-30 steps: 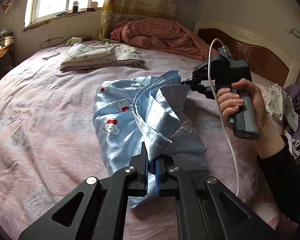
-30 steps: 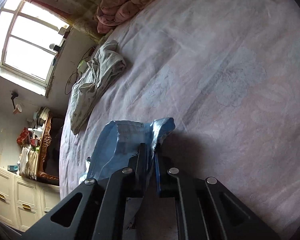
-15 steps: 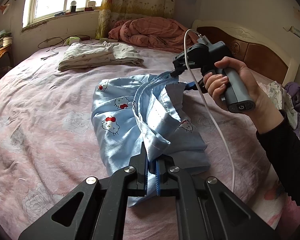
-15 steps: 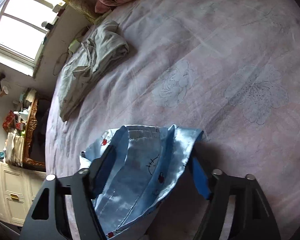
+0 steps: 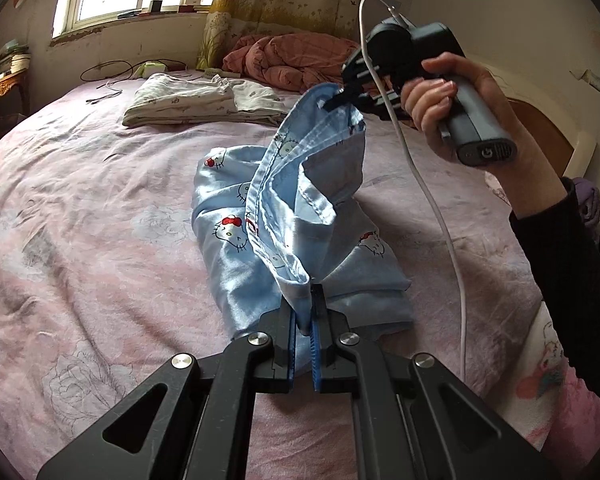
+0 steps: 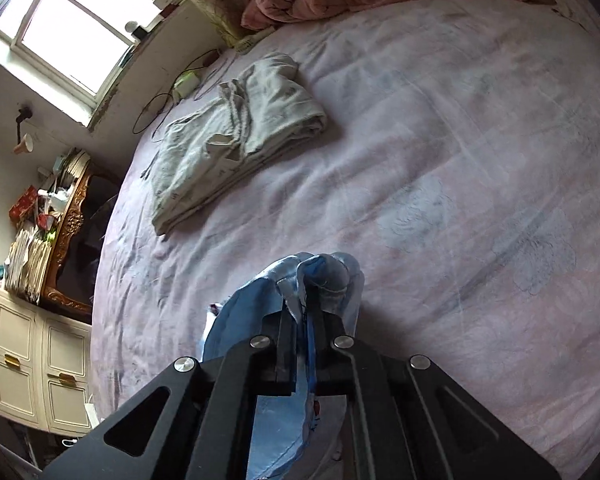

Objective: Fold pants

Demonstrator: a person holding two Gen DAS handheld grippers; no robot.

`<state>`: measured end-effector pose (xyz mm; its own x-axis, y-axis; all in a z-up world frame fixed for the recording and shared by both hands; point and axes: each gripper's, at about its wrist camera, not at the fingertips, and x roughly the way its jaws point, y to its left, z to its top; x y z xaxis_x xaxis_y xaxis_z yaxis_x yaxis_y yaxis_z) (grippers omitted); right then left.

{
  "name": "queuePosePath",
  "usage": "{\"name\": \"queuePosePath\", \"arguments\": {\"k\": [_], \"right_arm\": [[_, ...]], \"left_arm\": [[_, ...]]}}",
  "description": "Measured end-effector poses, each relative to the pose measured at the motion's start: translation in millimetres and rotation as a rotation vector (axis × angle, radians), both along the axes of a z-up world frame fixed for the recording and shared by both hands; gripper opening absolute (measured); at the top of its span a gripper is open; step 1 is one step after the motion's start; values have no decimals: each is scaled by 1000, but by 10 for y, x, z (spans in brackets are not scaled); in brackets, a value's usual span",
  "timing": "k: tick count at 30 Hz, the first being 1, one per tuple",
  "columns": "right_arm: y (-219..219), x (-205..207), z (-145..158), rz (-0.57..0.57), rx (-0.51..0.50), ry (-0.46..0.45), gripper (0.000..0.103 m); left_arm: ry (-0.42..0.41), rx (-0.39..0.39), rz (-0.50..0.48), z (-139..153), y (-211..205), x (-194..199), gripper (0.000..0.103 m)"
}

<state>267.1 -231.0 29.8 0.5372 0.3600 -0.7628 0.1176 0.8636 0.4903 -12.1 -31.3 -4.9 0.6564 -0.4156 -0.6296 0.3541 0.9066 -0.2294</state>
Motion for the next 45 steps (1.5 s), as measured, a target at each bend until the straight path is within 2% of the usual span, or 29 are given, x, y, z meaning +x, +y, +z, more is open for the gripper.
{"name": "queuePosePath", "arguments": {"k": [6,8,11,14,15,17,18,19,21,22,24,27,29,32,33,36,37,38,41,43,45], "right_arm": [[730,255,32,133,-36,40,3],[938,313,0,155,-55,44,3],[1138,415,-104,178,-30,56,3],[1360,492,-207,251,-26,75,3],[1419,485,-221,270,-29,73,3],[1519,454,-223,309,-39,65,8],[1573,428,-213,334,-43,63,21],[1617,403,-197,358,-45,61,48],[1655,321,-111,369,-47,9,84],[1668,266,-46,375,-65,-31,84],[1691,192,70,404,-116,-50,84],[1521,44,235,408,-60,-68,84],[1348,-129,366,391,-77,-116,84],[1059,-467,505,363,-138,-196,84],[954,-594,522,351,-156,-213,84],[697,-917,480,322,-233,-231,84],[619,-1027,443,314,-258,-246,84],[540,-1123,395,299,-280,-257,84],[328,-1294,209,263,-316,-251,83],[206,-1335,71,256,-291,-226,79],[150,-1339,-49,263,-251,-205,79]], "left_arm": [[20,-13,0,-51,58,-87,5],[27,-16,0,-68,75,-124,5],[34,-19,4,-93,114,-206,5],[42,-19,5,-118,144,-258,5],[35,-15,9,-117,152,-279,6],[26,-6,17,-101,178,-313,20],[20,-9,25,-77,190,-318,32],[11,-13,36,-53,215,-331,44],[-12,-21,54,5,265,-358,49],[-20,-23,61,37,298,-343,50],[-34,-35,78,90,370,-285,55],[-39,-33,100,144,417,-166,55],[-32,-30,98,166,419,-65,55],[22,-86,67,121,429,114,52],[46,-111,53,94,420,191,47],[130,-159,9,-36,346,340,25],[151,-154,8,-81,298,357,7],[157,-133,13,-115,252,346,1],[86,-49,68,-68,191,222,0],[25,-11,88,19,189,101,0],[0,14,108,79,224,15,0]]}}
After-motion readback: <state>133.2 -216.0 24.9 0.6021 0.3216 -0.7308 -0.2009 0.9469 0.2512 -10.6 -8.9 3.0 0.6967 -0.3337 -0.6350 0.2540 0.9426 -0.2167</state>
